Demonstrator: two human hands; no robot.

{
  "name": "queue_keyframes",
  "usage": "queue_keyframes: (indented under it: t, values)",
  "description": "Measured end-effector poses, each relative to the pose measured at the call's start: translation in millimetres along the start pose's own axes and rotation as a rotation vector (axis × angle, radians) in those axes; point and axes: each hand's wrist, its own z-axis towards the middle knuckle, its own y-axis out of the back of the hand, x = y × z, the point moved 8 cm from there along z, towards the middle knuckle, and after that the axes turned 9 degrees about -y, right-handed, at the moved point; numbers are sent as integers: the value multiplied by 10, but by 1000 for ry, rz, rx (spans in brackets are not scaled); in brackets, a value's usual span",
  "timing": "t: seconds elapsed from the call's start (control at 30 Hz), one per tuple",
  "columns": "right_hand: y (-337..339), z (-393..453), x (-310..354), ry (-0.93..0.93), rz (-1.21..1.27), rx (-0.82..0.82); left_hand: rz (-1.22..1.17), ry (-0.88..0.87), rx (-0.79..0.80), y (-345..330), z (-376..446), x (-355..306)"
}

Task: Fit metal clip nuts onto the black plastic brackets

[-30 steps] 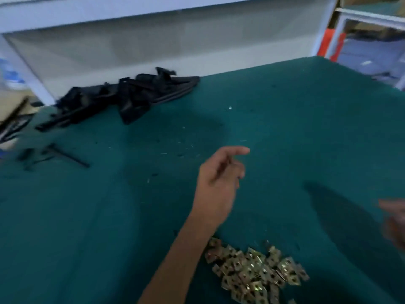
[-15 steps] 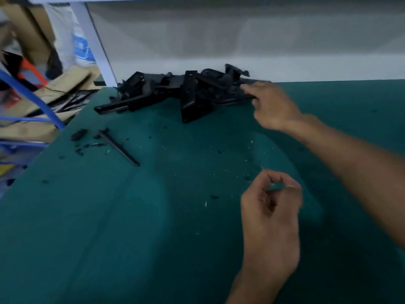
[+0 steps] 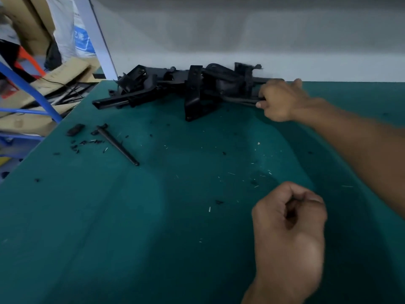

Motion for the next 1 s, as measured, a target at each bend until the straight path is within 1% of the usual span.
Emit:
queue_keyframes:
  t: [0.03,0.1,0.2,0.27,0.37,0.43,0.5,0.53,0.63,0.67,0.73,0.8,0.9,0.93,0.97,1.0]
  values:
    - [44,-93,-16,11,26,-11,-18,1,-13,4,-7,5]
    - [192,-288,-52,49,72,-88,-53,-11,-28,14,-6,21]
    - [455,-649,-164,39,198,-177,-79,-26,-52,36,17,34]
    - [620,-975,-185,15,288,-244,-134,-2,-85,56,30,67]
    - [793,-1660,-217,-106,597,-300,-190,16,-137,71,41,82]
    - [825,-2183,-177,-175,802,-289,-225,35,-175,82,38,75]
    - [814,-2630,-95,-212,902,-256,-245,45,-185,75,34,52]
    - [846,-2831,-53,-196,829,-298,-258,40,-165,60,34,47]
    - [1134,-3303,90,-94,298,-590,-297,38,-47,-55,-11,26]
    - [1197,-3393,135,-57,192,-648,-293,66,-16,-94,-31,29]
    - [1281,-3502,190,-2,60,-709,-312,167,47,-181,-71,43]
    - [1318,-3522,201,-3,-42,-694,-356,228,75,-195,-85,57]
    - [1268,-3497,331,41,-163,-573,-414,239,115,-166,-84,-24]
    - [1222,-3511,390,104,-139,-524,-390,246,131,-154,-89,-27]
    - [1157,-3529,444,187,-57,-445,-371,249,127,-127,-87,-21]
    - [1096,-3533,475,256,86,-332,-366,248,96,-75,-71,-10]
